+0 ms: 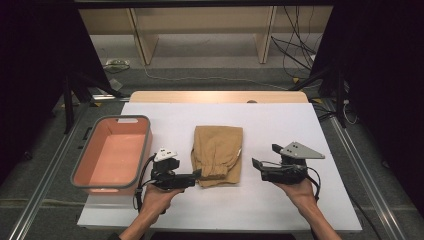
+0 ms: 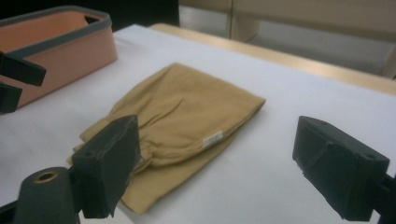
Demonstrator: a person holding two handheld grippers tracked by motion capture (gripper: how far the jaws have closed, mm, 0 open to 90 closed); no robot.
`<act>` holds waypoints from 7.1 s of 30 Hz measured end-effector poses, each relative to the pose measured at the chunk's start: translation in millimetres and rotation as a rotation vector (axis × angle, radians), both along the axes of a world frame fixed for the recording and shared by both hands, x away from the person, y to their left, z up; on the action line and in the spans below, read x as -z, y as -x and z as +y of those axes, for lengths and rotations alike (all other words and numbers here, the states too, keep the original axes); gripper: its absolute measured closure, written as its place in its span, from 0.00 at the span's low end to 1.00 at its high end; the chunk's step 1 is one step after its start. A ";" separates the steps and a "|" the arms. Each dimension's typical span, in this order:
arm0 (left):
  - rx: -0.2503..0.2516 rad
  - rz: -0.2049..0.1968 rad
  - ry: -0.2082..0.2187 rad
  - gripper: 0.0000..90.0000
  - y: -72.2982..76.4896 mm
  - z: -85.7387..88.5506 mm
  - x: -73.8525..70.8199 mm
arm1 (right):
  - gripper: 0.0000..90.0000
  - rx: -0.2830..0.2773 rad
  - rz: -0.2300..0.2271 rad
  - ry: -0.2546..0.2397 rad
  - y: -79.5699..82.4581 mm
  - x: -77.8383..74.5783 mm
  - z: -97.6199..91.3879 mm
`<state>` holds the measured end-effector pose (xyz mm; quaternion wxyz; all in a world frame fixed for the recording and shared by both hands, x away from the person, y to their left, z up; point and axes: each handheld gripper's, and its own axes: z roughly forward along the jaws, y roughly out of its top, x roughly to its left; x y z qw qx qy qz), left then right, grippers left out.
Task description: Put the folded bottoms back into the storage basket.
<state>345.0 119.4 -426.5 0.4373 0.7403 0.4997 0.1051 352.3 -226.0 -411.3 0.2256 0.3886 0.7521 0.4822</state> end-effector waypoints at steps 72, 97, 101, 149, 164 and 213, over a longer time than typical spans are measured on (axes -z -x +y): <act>-0.037 0.350 -0.018 0.34 -58.8 -17.5 49.4 | 0.18 0.091 0.362 0.159 -149.5 33.2 41.3; -0.015 0.334 -0.018 0.80 -60.8 -29.7 49.5 | 0.23 0.107 0.469 0.175 -173.1 52.8 63.1; -0.009 0.338 -0.015 0.82 -61.3 -28.8 48.9 | 0.26 0.113 0.475 0.167 -175.8 52.1 64.7; 0.020 0.250 -0.001 0.84 -53.6 -19.4 21.2 | 0.89 0.053 0.426 0.124 -167.2 32.5 81.5; 0.026 0.183 -0.001 0.84 -44.0 -4.2 -2.7 | 0.89 0.022 0.368 0.091 -158.4 7.7 90.5; -0.049 0.084 0.018 0.84 -26.9 72.0 -47.0 | 0.89 -0.070 0.255 0.046 -149.7 -48.1 156.6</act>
